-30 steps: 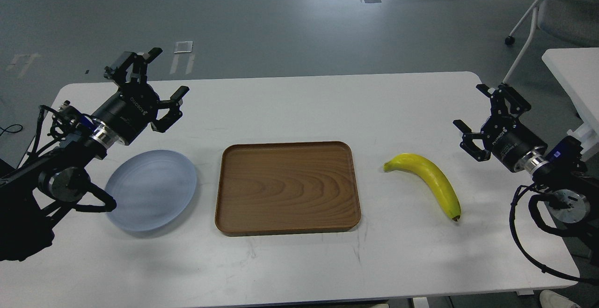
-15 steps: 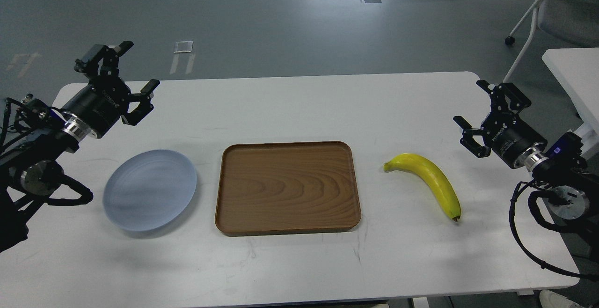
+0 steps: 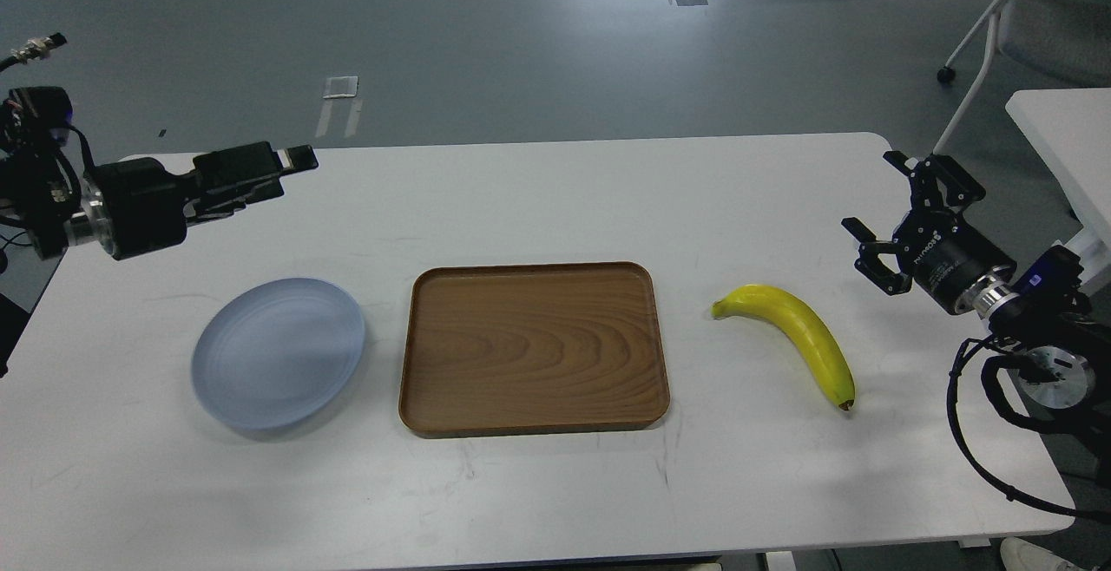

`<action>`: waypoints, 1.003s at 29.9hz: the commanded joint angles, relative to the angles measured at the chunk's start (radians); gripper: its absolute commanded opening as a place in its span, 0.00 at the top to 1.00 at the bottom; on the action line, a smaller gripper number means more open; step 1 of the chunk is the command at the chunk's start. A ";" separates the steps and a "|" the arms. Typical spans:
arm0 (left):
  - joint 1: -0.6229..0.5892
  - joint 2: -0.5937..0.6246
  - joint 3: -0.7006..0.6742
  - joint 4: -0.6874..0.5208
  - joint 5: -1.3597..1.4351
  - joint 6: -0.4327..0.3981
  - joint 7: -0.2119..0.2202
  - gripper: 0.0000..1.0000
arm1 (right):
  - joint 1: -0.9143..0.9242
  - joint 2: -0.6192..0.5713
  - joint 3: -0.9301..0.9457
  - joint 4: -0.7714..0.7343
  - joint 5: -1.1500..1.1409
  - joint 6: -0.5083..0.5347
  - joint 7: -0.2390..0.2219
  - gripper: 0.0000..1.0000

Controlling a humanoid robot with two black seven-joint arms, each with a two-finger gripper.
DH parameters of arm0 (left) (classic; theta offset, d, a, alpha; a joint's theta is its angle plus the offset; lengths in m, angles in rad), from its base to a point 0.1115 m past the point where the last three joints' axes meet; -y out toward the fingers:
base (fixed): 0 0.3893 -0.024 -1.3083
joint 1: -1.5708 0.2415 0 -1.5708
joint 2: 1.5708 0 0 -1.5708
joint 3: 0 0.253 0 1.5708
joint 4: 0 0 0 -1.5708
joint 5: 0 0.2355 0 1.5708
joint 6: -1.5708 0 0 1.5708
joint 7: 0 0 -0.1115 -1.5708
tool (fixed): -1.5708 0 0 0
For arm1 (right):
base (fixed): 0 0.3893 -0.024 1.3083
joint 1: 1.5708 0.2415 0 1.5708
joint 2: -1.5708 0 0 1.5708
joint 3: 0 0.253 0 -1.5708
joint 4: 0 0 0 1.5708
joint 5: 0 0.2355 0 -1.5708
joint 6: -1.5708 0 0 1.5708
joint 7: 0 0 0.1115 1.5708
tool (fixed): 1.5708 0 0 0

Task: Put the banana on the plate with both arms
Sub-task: 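Move the left gripper down to the rim of the pale blue plate, then grasp the plate rim with the left gripper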

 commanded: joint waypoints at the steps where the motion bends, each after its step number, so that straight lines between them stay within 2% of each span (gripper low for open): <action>1: 0.020 0.013 0.026 0.005 0.288 0.041 0.000 0.02 | 0.005 0.003 -0.026 0.002 0.000 0.000 0.000 0.01; 3: 0.042 0.016 0.092 0.055 0.363 0.107 0.000 0.02 | 0.005 0.003 -0.029 0.002 0.000 0.000 0.000 0.01; 8: 0.045 0.005 0.184 0.158 0.358 0.159 0.000 0.02 | 0.005 0.005 -0.029 0.002 -0.002 0.000 0.000 0.01; 13: 0.081 -0.005 0.218 0.246 0.335 0.197 0.000 0.03 | 0.005 0.006 -0.029 0.002 -0.002 0.000 0.000 0.01; 24: 0.149 -0.073 0.218 0.330 0.290 0.203 0.000 0.06 | 0.008 0.009 -0.031 0.006 -0.002 0.000 0.000 0.01; 26: 0.152 -0.081 0.218 0.347 0.276 0.203 0.000 0.09 | 0.008 0.009 -0.031 0.006 -0.002 0.000 0.000 0.01; 28: 0.154 -0.088 0.220 0.353 0.249 0.203 0.000 0.18 | 0.008 0.008 -0.031 0.006 -0.002 0.000 0.000 0.01; 30: 0.154 -0.088 0.220 0.353 0.244 0.203 0.000 0.21 | 0.008 0.008 -0.032 0.006 -0.002 0.000 0.000 0.01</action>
